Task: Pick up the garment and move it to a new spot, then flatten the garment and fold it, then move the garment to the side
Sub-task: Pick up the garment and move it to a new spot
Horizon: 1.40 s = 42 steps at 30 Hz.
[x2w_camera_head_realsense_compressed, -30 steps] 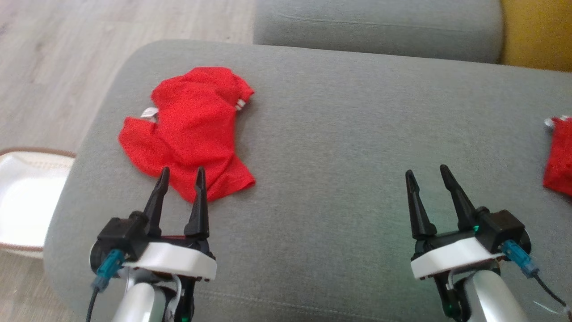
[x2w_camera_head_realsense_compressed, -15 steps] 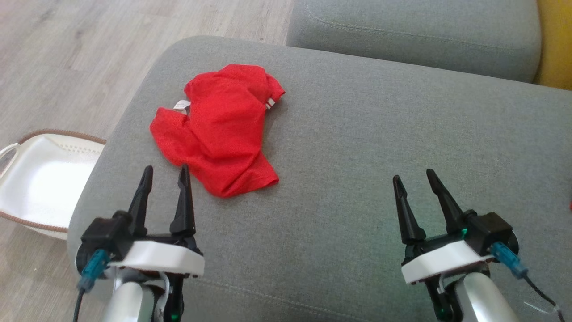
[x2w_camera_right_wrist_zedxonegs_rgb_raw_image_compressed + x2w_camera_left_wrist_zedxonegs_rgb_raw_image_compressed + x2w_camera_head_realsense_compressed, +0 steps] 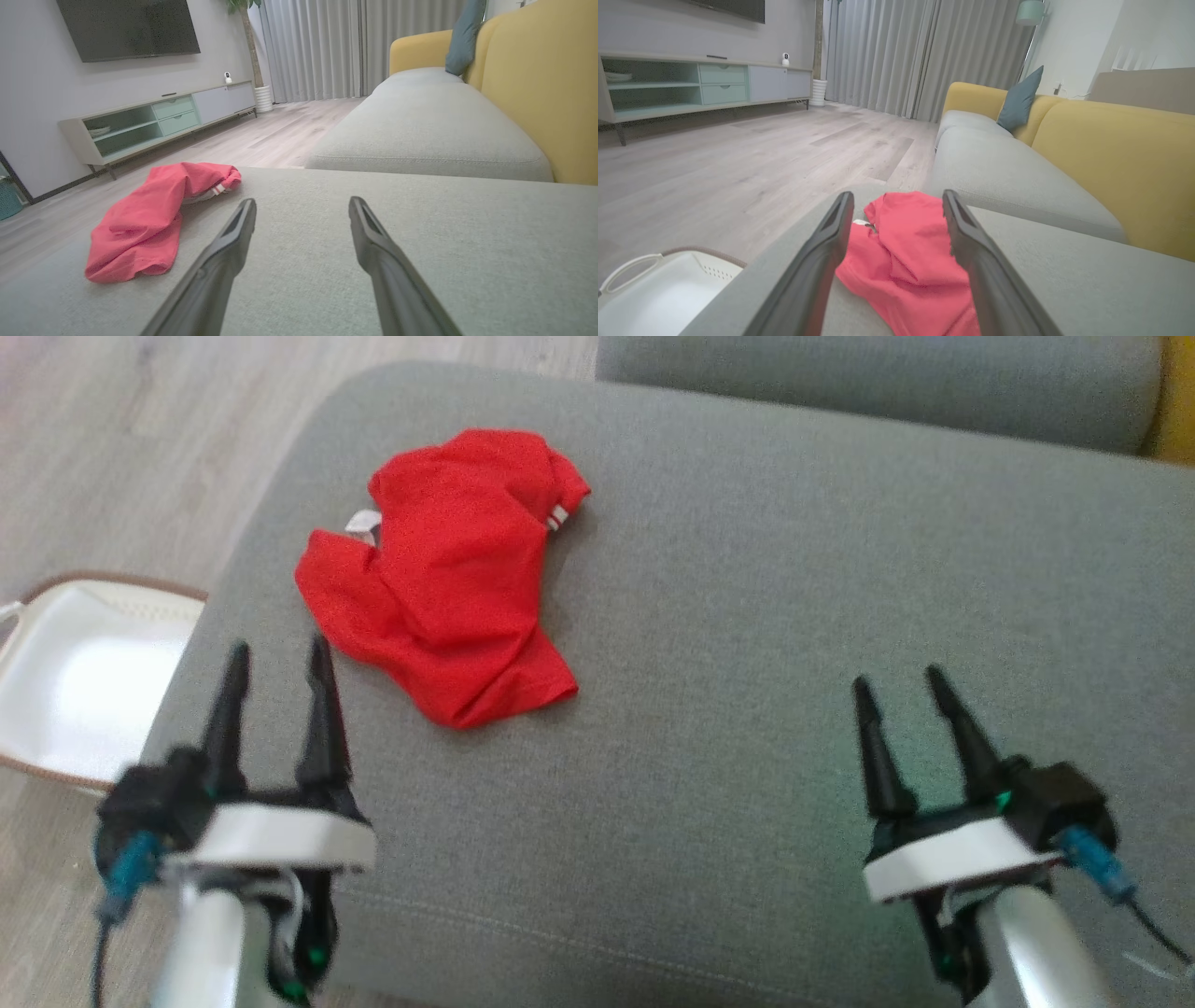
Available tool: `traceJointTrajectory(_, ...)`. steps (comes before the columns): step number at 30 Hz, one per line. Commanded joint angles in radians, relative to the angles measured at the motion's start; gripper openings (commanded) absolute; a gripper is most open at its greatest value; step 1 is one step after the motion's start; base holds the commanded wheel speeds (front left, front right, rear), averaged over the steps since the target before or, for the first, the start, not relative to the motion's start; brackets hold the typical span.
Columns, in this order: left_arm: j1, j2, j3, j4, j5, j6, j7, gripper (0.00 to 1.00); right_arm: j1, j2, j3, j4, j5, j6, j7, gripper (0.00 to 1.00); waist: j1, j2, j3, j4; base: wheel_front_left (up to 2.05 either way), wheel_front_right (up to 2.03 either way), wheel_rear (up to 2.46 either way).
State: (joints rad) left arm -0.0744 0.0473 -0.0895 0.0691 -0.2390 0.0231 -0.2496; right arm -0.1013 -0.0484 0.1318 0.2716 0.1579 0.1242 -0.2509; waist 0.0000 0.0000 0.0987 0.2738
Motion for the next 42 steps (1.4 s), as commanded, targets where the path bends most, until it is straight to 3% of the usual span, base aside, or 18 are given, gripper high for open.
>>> traceJointTrajectory(1, -0.099, 0.013, 0.058, -0.028, 0.018, -0.017, -0.012, 1.00, -0.065, -0.002, -0.003, -0.052, -0.020, 0.007, -0.004, 1.00, 0.0000, 0.0000, 0.050, -0.001, 0.00, 0.00, 0.00)
traceJointTrajectory(8, -0.285, 0.104, 0.091, 0.157, 0.042, -0.093, -0.005, 1.00, -0.115, -0.002, -0.109, -0.157, -0.081, 0.007, 0.045, 1.00, 0.0000, 0.0000, 0.167, -0.003, 0.00, 0.00, 0.00)
traceJointTrajectory(15, -0.491, 0.209, 0.003, 0.397, 0.009, -0.148, 0.158, 1.00, -0.144, -0.002, -0.156, -0.275, -0.126, 0.007, 0.105, 1.00, 0.0000, 0.0000, 0.256, -0.011, 0.00, 0.00, 0.00)
traceJointTrajectory(23, -0.701, 0.343, -0.271, 0.609, -0.200, -0.153, 0.356, 1.00, -0.169, -0.002, -0.147, -0.408, -0.150, 0.007, 0.170, 1.00, 0.0000, 0.0000, 0.348, -0.038, 0.00, 0.00, 0.00)
traceJointTrajectory(31, -0.819, 0.406, -0.420, 0.754, -0.354, -0.154, 0.397, 1.00, -0.180, -0.002, -0.147, -0.478, -0.161, 0.007, 0.198, 1.00, 0.0000, 0.0000, 0.405, -0.066, 0.00, 0.00, 0.00)
traceJointTrajectory(32, -0.827, 0.405, -0.435, 0.769, -0.363, -0.154, 0.392, 0.97, -0.180, -0.002, -0.150, -0.482, -0.162, 0.007, 0.199, 1.00, 0.0000, 0.0000, 0.408, -0.067, 0.00, 0.00, 0.00)
traceJointTrajectory(33, -0.835, 0.406, -0.449, 0.782, -0.374, -0.154, 0.386, 0.33, -0.180, -0.002, -0.152, -0.485, -0.162, 0.007, 0.200, 1.00, 0.0000, 0.0000, 0.411, -0.069, 0.00, 0.00, 0.00)
traceJointTrajectory(34, -0.843, 0.407, -0.460, 0.795, -0.385, -0.154, 0.374, 0.00, -0.180, -0.002, -0.154, -0.487, -0.162, 0.007, 0.200, 1.00, 0.0000, 0.0000, 0.412, -0.070, 0.00, 0.00, 0.00)
traceJointTrajectory(42, -0.899, 0.402, -0.429, 0.907, -0.400, -0.132, 0.120, 0.00, -0.174, -0.002, -0.161, -0.454, -0.132, 0.007, 0.171, 1.00, 0.0000, 0.0000, 0.352, -0.086, 0.00, 0.00, 0.00)
